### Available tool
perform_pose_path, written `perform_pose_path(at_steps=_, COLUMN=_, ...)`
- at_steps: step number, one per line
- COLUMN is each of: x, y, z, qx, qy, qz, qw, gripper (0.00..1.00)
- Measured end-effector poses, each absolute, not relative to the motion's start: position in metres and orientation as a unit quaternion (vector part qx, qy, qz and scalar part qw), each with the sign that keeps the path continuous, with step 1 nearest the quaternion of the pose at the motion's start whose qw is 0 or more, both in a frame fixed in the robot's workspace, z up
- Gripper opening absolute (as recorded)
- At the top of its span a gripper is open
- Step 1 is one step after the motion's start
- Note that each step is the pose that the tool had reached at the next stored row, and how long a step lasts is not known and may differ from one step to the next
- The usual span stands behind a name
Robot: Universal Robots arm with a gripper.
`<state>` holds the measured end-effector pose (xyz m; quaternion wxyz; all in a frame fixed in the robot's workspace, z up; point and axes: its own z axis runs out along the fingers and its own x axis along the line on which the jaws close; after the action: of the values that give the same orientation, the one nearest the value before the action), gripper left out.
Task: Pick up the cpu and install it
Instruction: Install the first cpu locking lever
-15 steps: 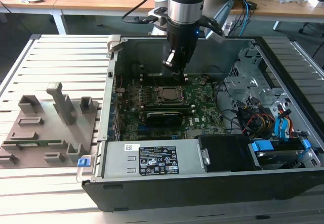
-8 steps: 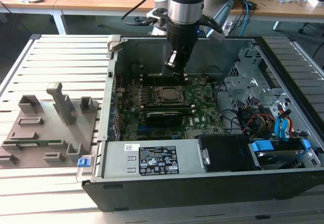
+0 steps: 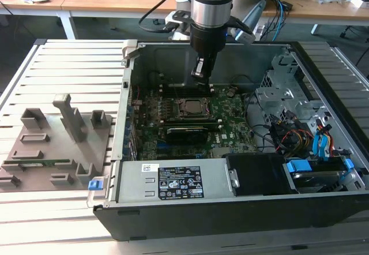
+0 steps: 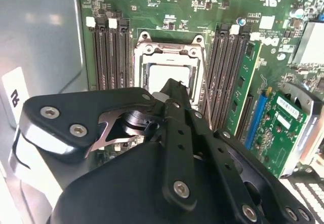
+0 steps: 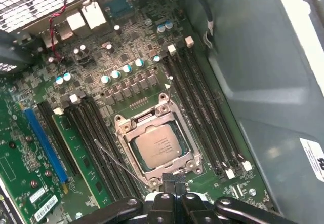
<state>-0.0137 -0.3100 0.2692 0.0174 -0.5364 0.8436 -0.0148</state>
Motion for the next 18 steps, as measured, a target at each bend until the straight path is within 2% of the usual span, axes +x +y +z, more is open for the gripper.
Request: perform_pose_path(at_steps=18, x=-0.0136, y=-0.3100, z=0.2692, qx=-0.657, qy=0.753, qz=-0.014, qw=0.018, gripper=0.11)
